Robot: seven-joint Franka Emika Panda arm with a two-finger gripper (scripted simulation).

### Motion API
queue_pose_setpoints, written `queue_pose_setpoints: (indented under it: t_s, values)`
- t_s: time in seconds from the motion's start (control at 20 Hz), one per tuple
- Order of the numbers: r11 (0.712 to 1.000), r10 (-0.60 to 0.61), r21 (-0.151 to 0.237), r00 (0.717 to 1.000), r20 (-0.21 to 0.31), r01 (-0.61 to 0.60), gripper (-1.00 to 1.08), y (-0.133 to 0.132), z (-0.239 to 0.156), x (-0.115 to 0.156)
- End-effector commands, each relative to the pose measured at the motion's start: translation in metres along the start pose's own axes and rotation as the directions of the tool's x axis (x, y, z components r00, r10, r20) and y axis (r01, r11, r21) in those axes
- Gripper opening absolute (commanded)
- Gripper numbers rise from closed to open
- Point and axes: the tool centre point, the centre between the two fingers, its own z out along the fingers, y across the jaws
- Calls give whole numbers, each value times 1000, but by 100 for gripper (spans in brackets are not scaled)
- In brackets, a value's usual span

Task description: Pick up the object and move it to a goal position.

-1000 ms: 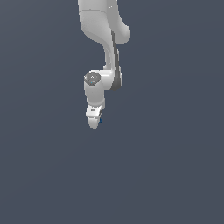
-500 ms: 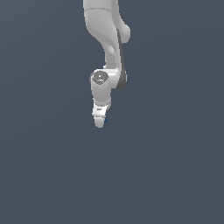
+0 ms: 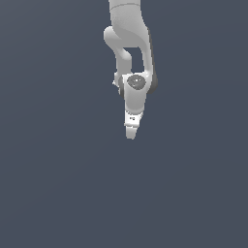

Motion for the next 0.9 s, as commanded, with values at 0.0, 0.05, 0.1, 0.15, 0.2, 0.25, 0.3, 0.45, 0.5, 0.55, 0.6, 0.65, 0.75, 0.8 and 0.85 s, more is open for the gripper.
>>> queue_pose_setpoints:
  t_s: [0.0, 0.05, 0.1, 0.15, 0.2, 0.25, 0.3, 0.45, 0.5, 0.55, 0.6, 0.65, 0.75, 0.8, 0.85]
  values:
    - [1000, 0, 0, 1000, 0, 0, -100, -7, -4, 30]
    - [1000, 0, 0, 1000, 0, 0, -100, -9, -5, 41]
    - [1000, 0, 0, 1000, 0, 0, -100, -11, -7, 51]
    - [1000, 0, 0, 1000, 0, 0, -100, -13, -8, 61]
    - [1000, 0, 0, 1000, 0, 0, -100, -15, -9, 70]
    - [1000, 0, 0, 1000, 0, 0, -100, -17, -10, 78]
    - [1000, 0, 0, 1000, 0, 0, -100, -18, -11, 86]
    - [1000, 0, 0, 1000, 0, 0, -100, -22, -14, 106]
    - [1000, 0, 0, 1000, 0, 0, -100, -22, -14, 111]
    - [1000, 0, 0, 1000, 0, 0, -100, -23, -15, 116]
    - [1000, 0, 0, 1000, 0, 0, -100, -24, -15, 120]
    - [1000, 0, 0, 1000, 0, 0, -100, -24, -16, 123]
    - [1000, 0, 0, 1000, 0, 0, -100, -25, -16, 127]
    - [1000, 0, 0, 1000, 0, 0, -100, -25, -17, 129]
    - [1000, 0, 0, 1000, 0, 0, -100, -25, -17, 129]
